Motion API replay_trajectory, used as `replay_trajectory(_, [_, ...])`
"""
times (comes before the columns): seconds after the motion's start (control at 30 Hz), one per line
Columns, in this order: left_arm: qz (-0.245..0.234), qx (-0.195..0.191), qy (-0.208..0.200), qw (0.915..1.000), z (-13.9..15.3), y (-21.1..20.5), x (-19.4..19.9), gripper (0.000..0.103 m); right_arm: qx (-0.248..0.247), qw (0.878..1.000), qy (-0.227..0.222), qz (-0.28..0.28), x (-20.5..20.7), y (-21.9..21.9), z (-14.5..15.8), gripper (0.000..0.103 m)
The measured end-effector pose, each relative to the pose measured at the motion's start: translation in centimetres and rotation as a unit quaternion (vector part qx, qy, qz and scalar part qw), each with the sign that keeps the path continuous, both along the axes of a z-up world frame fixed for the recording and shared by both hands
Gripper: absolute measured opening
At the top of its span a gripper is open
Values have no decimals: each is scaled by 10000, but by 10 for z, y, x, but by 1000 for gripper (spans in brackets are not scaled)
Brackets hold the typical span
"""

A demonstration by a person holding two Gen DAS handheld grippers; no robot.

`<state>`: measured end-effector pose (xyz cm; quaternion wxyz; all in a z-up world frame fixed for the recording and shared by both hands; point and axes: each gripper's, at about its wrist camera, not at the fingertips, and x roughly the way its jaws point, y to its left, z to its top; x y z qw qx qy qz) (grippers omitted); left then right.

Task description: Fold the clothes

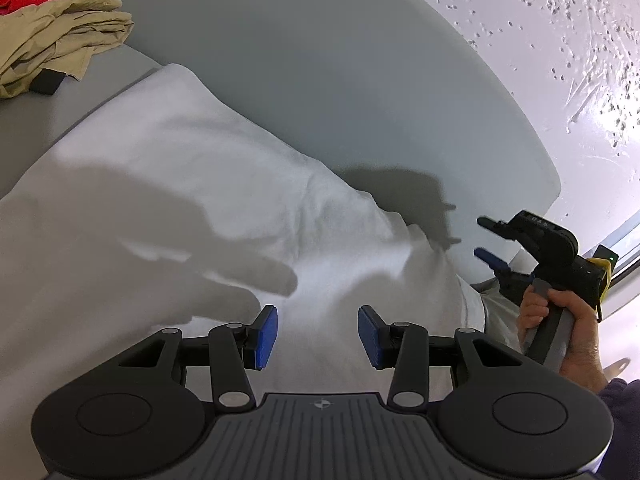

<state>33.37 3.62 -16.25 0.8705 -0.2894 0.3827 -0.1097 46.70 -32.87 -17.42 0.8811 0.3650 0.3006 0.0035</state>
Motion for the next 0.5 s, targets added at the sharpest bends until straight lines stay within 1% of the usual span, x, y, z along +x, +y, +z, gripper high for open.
replay_trajectory(0.07, [7,-15,24,10000,0,1,2,41,-134,9997,189,5,-1,0,0,50])
replay_trajectory(0.17, [2,-22,54,10000,0,0,3,41,-300,9976,470,415,-2,9,-5,49])
replay_trajectory(0.3, [-29,-5,63,10000,1,-6,5,41,-581,9918,781,827,4,30,-16,46])
replay_trajectory(0.4, [6,14,52,10000,2,-5,6,41,-934,9891,764,841,9,51,-19,45])
replay_trajectory(0.47, [82,36,9,10000,6,0,3,41,-1256,9862,739,790,10,64,-19,1])
replay_trajectory(0.5, [162,56,-59,9998,11,3,0,41,-1478,9837,726,730,7,71,-18,1])
